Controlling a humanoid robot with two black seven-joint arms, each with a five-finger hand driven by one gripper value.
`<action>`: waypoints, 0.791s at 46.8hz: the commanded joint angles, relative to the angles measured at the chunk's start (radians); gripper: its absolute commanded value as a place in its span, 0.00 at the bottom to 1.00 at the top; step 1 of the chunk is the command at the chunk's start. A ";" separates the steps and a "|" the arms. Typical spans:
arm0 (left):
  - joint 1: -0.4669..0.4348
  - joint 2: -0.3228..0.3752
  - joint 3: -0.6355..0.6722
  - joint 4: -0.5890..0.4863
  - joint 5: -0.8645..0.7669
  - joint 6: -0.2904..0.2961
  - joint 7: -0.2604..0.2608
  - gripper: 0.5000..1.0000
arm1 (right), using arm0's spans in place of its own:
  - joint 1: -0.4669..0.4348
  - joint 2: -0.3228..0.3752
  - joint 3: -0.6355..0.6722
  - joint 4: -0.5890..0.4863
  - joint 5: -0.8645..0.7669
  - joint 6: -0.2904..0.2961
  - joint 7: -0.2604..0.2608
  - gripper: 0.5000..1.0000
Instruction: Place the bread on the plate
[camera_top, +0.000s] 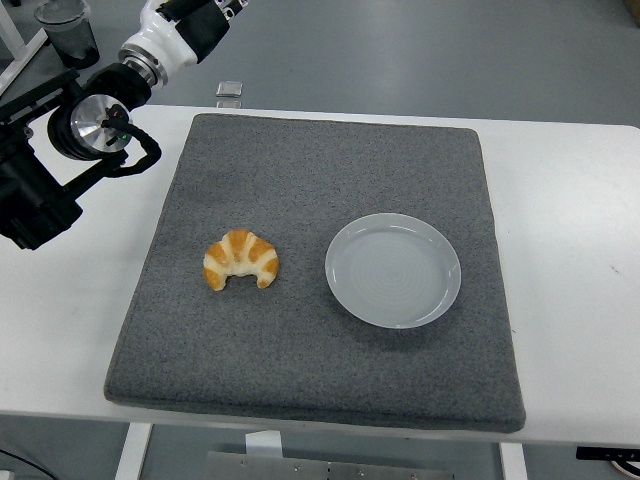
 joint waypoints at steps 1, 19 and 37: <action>-0.005 0.029 0.042 -0.048 0.001 -0.008 0.001 0.98 | 0.001 0.000 0.000 0.000 0.000 0.000 0.000 0.86; -0.011 0.204 0.238 -0.217 0.162 -0.034 0.004 0.98 | 0.001 0.000 0.000 -0.001 0.000 0.000 0.000 0.86; 0.058 0.305 0.310 -0.293 0.518 -0.094 -0.001 0.97 | 0.001 0.000 0.000 0.000 0.000 0.000 0.000 0.86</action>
